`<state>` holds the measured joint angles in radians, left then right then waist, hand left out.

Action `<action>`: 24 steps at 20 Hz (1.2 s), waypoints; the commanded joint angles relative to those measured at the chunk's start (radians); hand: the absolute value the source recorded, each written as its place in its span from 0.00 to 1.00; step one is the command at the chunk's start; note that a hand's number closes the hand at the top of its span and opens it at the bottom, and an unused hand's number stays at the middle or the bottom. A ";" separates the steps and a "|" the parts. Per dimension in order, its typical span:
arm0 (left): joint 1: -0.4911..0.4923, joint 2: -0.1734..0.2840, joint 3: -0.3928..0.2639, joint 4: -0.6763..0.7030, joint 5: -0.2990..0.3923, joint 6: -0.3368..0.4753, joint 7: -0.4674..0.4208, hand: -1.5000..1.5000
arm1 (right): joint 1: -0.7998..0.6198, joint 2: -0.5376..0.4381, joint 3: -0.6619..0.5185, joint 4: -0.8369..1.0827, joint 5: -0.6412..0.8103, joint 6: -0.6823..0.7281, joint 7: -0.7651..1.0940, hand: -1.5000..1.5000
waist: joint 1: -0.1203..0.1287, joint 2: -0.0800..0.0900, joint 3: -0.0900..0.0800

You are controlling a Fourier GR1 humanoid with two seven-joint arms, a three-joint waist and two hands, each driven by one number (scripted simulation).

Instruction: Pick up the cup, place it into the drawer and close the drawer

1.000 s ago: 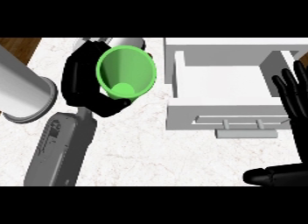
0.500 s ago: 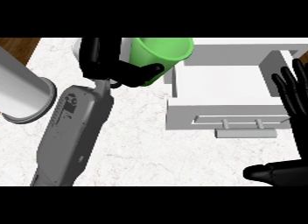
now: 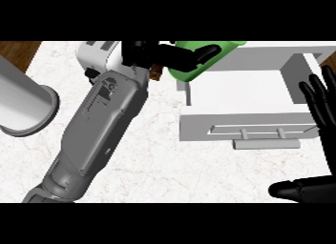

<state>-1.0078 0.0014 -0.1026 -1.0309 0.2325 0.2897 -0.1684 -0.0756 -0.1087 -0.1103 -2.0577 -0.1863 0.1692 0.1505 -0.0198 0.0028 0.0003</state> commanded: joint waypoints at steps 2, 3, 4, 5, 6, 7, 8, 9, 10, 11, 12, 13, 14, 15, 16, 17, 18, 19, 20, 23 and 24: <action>-0.103 -0.001 -0.061 0.166 0.089 0.085 -0.066 1.00 | 0.020 0.009 0.012 -0.002 0.011 0.003 -0.011 0.00 | -0.008 0.002 0.000; -0.085 -0.001 -0.010 0.239 0.091 0.001 -0.137 1.00 | 0.016 -0.002 0.005 -0.032 -0.008 0.004 0.019 0.00 | -0.010 0.004 0.000; -0.133 -0.001 -0.063 0.254 0.108 0.068 -0.111 1.00 | -0.005 0.003 -0.003 0.012 -0.010 0.006 -0.009 0.00 | -0.010 0.003 0.000; -0.129 -0.001 -0.089 0.219 0.115 0.087 -0.069 1.00 | -0.031 0.043 0.067 0.030 0.093 -0.044 -0.022 0.00 | -0.002 0.001 0.000; -0.172 -0.001 -0.069 0.329 0.131 0.079 -0.133 1.00 | -0.003 0.006 0.005 0.006 0.018 -0.003 -0.022 0.00 | -0.018 0.005 0.000; -0.152 -0.001 -0.021 0.367 0.107 0.008 -0.179 1.00 | -0.051 0.009 0.031 0.006 0.043 -0.030 0.028 0.00 | -0.009 0.006 0.000; -0.204 -0.001 -0.086 0.335 0.136 0.095 -0.088 1.00 | 0.004 0.030 0.038 0.013 0.061 -0.023 -0.032 0.00 | -0.010 0.002 0.000; -0.185 -0.001 -0.108 0.379 0.186 0.090 -0.166 1.00 | 0.004 0.008 0.022 0.036 0.026 0.013 -0.041 0.00 | -0.019 0.005 0.000; -0.216 -0.001 -0.129 0.396 0.195 0.101 -0.126 1.00 | -0.002 -0.009 0.007 0.030 0.010 0.022 -0.024 0.00 | -0.021 0.005 0.000; -0.197 -0.001 -0.139 0.381 0.192 0.115 -0.125 1.00 | -0.016 0.021 0.030 0.049 0.046 -0.009 -0.035 0.00 | -0.010 0.002 0.000; -0.247 -0.001 -0.147 0.421 0.217 0.090 -0.104 1.00 | -0.039 0.005 0.018 0.059 0.040 -0.003 -0.032 0.00 | -0.018 0.005 0.000; -0.201 -0.001 -0.145 0.448 0.209 0.076 -0.166 1.00 | -0.009 0.007 -0.009 0.113 0.011 0.028 -0.098 0.00 | -0.016 0.006 0.001; -0.250 -0.001 -0.200 0.465 0.247 0.140 -0.141 1.00 | -0.050 -0.039 -0.032 0.007 -0.044 0.035 0.007 0.00 | -0.046 0.008 0.001; -0.254 -0.001 -0.202 0.497 0.270 0.100 -0.158 1.00 | -0.037 0.004 0.025 0.032 0.025 0.007 -0.025 0.00 | -0.037 0.009 0.000; -0.263 -0.001 -0.226 0.524 0.277 0.133 -0.181 1.00 | -0.029 0.019 0.050 0.034 0.030 0.007 -0.022 0.00 | -0.048 0.011 0.001; -0.260 -0.001 -0.265 0.510 0.307 0.142 -0.170 1.00 | -0.040 0.001 0.001 0.030 -0.001 0.004 -0.015 0.00 | -0.052 0.010 0.001; -0.273 -0.001 -0.258 0.553 0.297 0.114 -0.179 1.00 | -0.018 0.039 0.074 0.021 0.056 -0.003 -0.041 0.00 | -0.051 0.012 0.001; -0.315 -0.001 -0.223 0.605 0.262 0.081 -0.179 1.00 | -0.014 0.024 0.059 0.011 0.054 -0.009 -0.009 0.00 | -0.042 0.012 0.000; -0.294 -0.001 -0.286 0.571 0.313 0.126 -0.194 1.00 | -0.094 0.022 0.034 0.083 0.027 -0.011 -0.020 0.00 | -0.052 0.015 0.001; -0.326 -0.001 -0.324 0.609 0.327 0.143 -0.176 1.00 | -0.051 0.009 0.058 0.031 0.043 0.007 -0.007 0.00 | -0.065 0.015 0.001; -0.331 -0.001 -0.335 0.611 0.347 0.143 -0.163 1.00 | -0.015 0.012 0.051 0.031 0.016 0.034 -0.048 0.00 | -0.082 0.018 0.002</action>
<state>-1.3099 0.0002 -0.3905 -0.4598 0.5383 0.4155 -0.3397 -0.1169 -0.0941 -0.0688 -2.0128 -0.1567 0.1776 0.1201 -0.0782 0.0167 0.0013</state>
